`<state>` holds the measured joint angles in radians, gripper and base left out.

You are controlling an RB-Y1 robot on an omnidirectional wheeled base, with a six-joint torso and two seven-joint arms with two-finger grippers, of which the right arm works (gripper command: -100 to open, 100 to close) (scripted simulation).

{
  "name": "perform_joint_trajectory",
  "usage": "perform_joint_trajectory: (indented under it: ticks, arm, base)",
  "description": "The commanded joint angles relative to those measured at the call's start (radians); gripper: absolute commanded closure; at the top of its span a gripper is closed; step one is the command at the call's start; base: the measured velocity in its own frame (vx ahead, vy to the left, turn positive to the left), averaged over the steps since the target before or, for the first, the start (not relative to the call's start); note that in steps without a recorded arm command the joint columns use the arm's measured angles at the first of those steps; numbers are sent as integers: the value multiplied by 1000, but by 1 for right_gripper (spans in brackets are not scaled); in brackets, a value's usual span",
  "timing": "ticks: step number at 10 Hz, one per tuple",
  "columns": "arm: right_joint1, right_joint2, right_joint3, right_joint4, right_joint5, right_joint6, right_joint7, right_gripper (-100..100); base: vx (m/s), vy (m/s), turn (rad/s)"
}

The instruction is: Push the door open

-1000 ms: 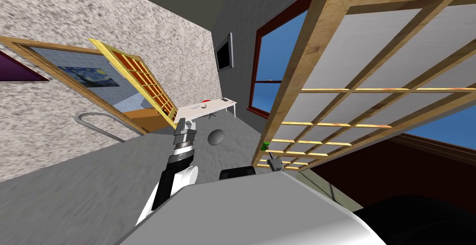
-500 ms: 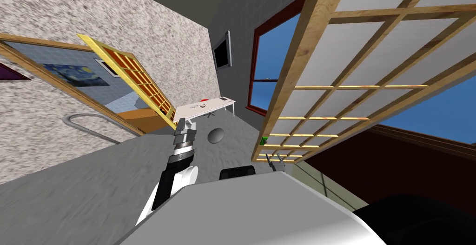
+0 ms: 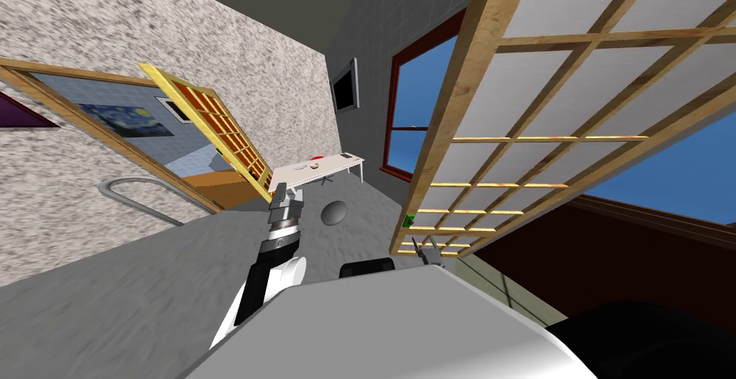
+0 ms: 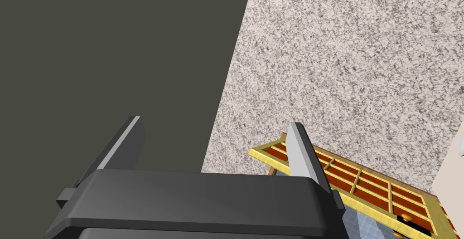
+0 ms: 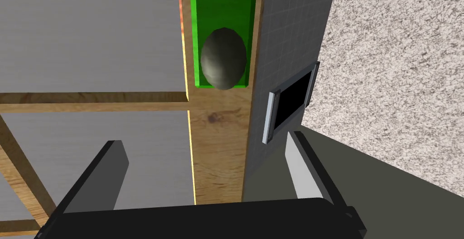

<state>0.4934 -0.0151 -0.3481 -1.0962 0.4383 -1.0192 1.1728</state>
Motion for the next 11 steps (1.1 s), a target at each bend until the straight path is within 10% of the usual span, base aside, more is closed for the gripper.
perform_joint_trajectory:
  ticks: [1,4,5,6,11]
  arm:
    - [-15,-3,-2,4,-2,8,6,-100]
    - [-38,54,-7,16,-5,16,17,-100]
    - [-39,40,-7,20,-5,14,16,-100]
    - [-39,40,-7,20,-5,14,16,100]
    - [-39,40,-7,20,-5,14,16,100]
  base:
    - [253,-49,25]
    - [230,-24,14]
    - [78,-6,5]
    - [0,0,0]
    - [-17,3,2]
